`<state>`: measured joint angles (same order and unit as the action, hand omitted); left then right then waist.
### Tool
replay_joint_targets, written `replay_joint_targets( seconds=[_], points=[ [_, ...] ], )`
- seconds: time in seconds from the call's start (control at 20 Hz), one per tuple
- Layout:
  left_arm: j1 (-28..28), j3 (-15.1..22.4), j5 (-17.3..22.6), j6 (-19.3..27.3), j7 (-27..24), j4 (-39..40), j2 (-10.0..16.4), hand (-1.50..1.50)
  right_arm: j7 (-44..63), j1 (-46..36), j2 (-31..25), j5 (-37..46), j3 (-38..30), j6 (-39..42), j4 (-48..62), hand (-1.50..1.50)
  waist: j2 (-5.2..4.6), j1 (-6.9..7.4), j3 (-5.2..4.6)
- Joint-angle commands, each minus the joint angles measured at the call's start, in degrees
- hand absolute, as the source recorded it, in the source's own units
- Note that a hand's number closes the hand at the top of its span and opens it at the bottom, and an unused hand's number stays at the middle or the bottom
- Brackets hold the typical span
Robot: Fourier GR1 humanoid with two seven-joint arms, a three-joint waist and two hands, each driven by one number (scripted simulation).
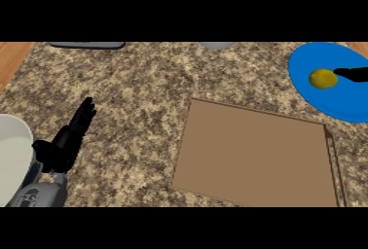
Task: Pick the lemon from the tray and place it in the plate
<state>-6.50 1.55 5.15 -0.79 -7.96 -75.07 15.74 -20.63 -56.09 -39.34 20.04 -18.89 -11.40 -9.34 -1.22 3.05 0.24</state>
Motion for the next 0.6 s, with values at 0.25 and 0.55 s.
replay_joint_targets(
  seconds=[0.25,0.55],
  points=[
    [1.23,0.2,-0.62,0.65,-1.1,0.49,-1.37,0.0,-4.85,3.75,-6.14,-13.43,-13.39,9.81,0.94,-1.5,0.07,-1.14,0.06],
    [-0.07,-0.89,-0.71,1.65,-0.66,0.22,-1.28,0.0,-10.98,12.5,-13.18,-17.37,-17.43,21.81,1.7,-1.5,-0.23,-1.44,0.24]
  ],
)
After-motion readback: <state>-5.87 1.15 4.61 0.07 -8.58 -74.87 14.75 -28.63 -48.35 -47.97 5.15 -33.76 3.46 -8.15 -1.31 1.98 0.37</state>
